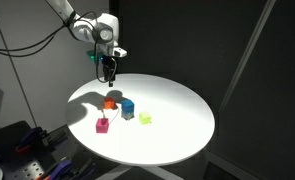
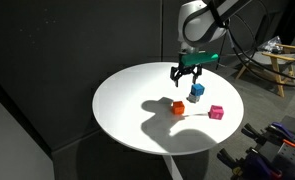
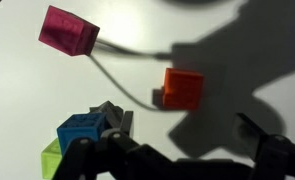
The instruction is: Pick up the orange block and put it on mulberry pink block
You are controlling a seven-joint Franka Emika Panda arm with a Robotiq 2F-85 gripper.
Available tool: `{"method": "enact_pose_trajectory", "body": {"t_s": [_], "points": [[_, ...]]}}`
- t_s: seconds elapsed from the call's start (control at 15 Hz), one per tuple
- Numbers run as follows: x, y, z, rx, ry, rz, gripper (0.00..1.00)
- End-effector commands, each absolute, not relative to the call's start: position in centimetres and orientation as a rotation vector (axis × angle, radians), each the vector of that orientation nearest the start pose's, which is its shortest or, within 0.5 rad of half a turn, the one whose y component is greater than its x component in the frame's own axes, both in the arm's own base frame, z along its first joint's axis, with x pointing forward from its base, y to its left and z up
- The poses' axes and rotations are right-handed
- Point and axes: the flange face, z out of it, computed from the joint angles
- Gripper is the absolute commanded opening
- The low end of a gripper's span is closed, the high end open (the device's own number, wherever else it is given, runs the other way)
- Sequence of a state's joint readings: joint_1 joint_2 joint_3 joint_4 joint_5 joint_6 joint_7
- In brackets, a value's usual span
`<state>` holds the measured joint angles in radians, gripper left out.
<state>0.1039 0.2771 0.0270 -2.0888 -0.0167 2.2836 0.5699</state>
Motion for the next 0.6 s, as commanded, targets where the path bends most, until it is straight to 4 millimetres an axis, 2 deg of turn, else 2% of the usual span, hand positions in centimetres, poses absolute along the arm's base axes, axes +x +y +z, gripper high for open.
{"method": "enact_pose_trajectory", "body": {"t_s": [0.0,0.53], "points": [[56.86,7.46,28.45,-3.100,0.675,0.121,1.00],[57.17,7.48,28.34,-3.103,0.684,0.113,1.00]]}}
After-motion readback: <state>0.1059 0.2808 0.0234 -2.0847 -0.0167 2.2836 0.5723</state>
